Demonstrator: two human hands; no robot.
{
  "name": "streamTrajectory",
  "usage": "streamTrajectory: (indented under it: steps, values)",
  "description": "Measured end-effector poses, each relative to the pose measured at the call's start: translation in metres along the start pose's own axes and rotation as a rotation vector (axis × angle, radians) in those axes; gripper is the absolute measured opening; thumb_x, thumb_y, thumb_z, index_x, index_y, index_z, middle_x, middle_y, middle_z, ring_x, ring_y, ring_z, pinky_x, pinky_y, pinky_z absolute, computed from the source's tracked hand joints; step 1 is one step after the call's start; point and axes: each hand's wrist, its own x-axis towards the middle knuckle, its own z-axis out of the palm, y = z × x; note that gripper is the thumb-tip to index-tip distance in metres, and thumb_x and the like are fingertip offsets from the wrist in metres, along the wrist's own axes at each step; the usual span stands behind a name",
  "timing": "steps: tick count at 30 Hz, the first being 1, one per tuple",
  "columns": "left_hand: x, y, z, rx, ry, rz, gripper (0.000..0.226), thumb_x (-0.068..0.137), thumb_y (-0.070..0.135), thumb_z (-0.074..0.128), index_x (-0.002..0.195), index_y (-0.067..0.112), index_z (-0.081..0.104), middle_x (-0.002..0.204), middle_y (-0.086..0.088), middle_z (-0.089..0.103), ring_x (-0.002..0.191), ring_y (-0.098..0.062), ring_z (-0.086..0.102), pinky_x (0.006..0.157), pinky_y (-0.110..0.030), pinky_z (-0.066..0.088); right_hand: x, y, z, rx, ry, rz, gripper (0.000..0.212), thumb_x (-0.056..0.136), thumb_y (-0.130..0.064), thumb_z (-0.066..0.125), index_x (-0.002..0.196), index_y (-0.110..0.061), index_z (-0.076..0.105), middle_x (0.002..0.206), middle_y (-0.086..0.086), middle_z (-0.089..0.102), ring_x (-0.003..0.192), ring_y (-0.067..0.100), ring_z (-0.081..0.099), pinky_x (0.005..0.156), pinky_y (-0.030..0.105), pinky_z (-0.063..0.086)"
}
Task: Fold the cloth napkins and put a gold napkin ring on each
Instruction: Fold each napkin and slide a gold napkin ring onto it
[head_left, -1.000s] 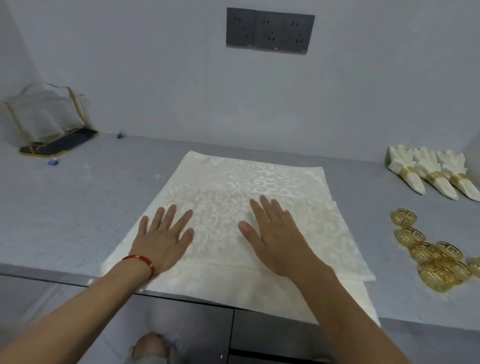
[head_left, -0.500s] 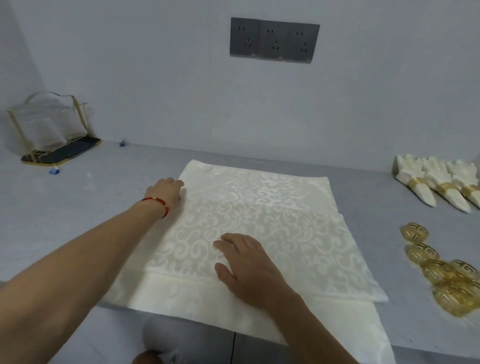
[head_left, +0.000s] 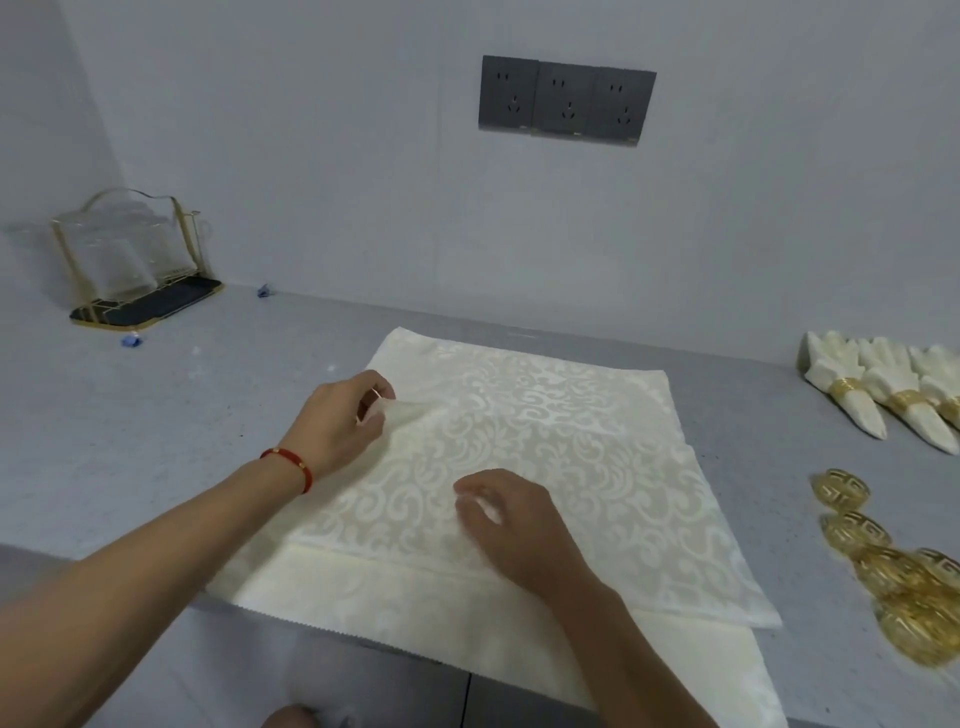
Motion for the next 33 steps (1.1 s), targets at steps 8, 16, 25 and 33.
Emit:
streamTrajectory:
  steps: [8,16,25,33]
  values:
    - [-0.093,0.075,0.043,-0.132,-0.013,0.233,0.023,0.091,0.018,0.067,0.109,0.029,0.059,0.088,0.018,0.058,0.081,0.003,0.054,0.074,-0.013,0.042,0.005,-0.043,-0.021,0.391,-0.065,0.576,0.04,0.097,-0.037,0.053,0.087,-0.002,0.07,0.073,0.006,0.076,0.052,0.023,0.062,0.042,0.024,0.034]
    - [-0.142,0.062,0.066,0.43,0.021,0.054,0.049,0.104,0.045,0.024,0.138,0.029,0.055,0.151,0.001,0.048,0.141,-0.024,0.042,0.115,-0.059,0.026,-0.016,-0.017,-0.017,0.15,0.062,0.445,0.025,0.077,-0.021,0.059,0.061,-0.019,0.041,0.057,0.006,0.039,0.05,0.017,0.041,0.054,0.031,0.034]
    - [-0.143,0.066,0.068,0.555,-0.081,-0.111,0.055,0.1,0.046,0.023,0.145,0.03,0.05,0.154,-0.006,0.046,0.144,-0.031,0.038,0.11,-0.076,0.014,-0.023,-0.011,-0.016,0.113,0.124,0.441,0.027,0.084,-0.013,0.063,0.063,-0.014,0.047,0.057,0.002,0.043,0.051,0.017,0.048,0.059,0.034,0.045]
    - [-0.143,0.07,0.067,0.551,-0.101,-0.164,0.055,0.1,0.044,0.018,0.144,0.033,0.05,0.155,-0.006,0.044,0.143,-0.032,0.037,0.108,-0.078,0.015,-0.025,-0.008,-0.015,-0.019,0.105,0.45,0.039,0.088,-0.028,0.071,0.125,-0.021,0.061,0.095,0.003,0.071,0.08,0.01,0.067,0.072,0.025,0.051]
